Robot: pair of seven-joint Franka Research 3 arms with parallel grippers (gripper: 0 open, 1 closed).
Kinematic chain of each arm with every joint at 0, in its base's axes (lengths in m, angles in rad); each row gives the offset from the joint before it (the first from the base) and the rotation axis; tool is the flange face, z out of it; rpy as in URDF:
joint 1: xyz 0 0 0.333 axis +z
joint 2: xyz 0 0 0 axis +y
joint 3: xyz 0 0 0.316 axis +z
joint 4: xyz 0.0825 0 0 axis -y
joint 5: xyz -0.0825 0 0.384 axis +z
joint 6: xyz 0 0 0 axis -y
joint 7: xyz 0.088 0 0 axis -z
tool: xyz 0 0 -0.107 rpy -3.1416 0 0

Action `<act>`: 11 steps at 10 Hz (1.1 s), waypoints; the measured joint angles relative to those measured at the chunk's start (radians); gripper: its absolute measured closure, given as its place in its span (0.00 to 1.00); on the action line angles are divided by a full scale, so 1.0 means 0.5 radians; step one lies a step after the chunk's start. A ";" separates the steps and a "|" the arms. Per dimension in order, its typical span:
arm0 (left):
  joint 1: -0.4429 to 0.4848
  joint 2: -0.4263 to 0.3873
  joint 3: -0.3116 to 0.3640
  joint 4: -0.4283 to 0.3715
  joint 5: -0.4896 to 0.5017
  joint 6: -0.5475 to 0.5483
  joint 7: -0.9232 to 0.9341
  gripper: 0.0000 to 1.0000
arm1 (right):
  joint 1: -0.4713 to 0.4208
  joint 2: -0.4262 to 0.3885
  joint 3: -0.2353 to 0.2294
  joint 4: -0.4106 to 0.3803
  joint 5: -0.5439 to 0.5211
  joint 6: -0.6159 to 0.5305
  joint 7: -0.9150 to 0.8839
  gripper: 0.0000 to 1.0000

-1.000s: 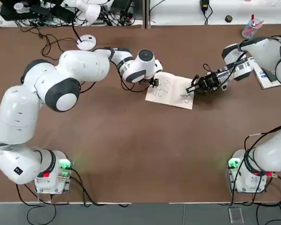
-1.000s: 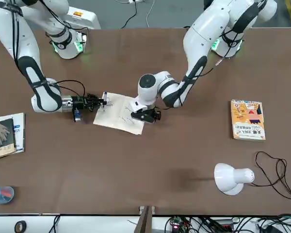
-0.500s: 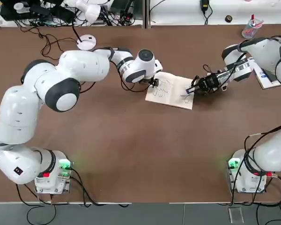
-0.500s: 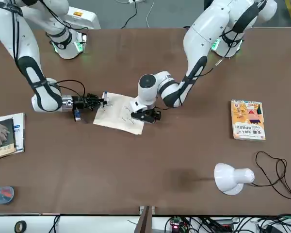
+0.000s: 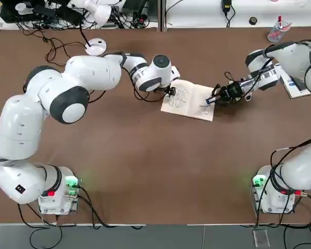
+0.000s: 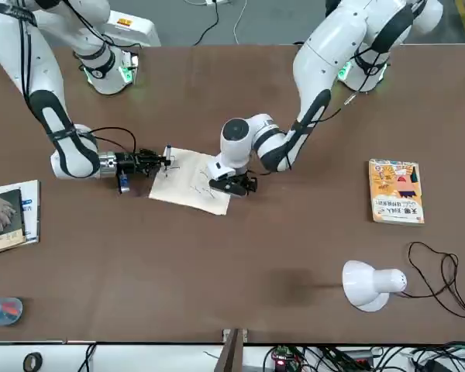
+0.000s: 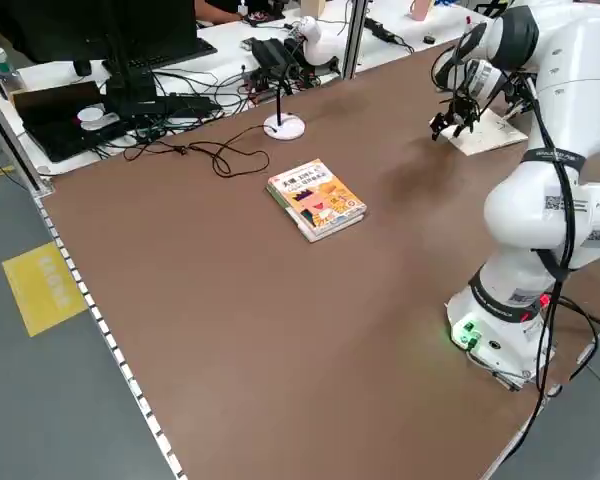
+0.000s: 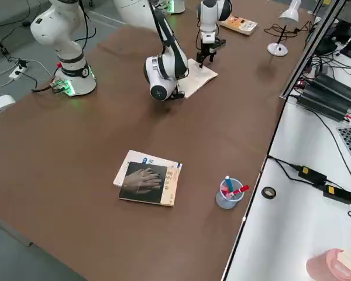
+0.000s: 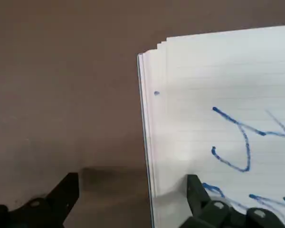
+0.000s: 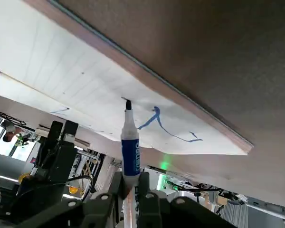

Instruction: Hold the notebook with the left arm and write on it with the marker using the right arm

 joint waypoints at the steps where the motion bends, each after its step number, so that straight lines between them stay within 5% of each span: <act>1: 0.000 0.000 0.000 0.000 0.000 0.000 0.000 0.00 | 0.000 0.000 0.000 -0.001 0.000 -0.004 0.000 0.83; 11: 0.000 0.000 0.000 0.000 0.000 0.001 0.000 0.00 | 0.002 0.000 0.000 -0.011 0.000 -0.038 -0.037 0.83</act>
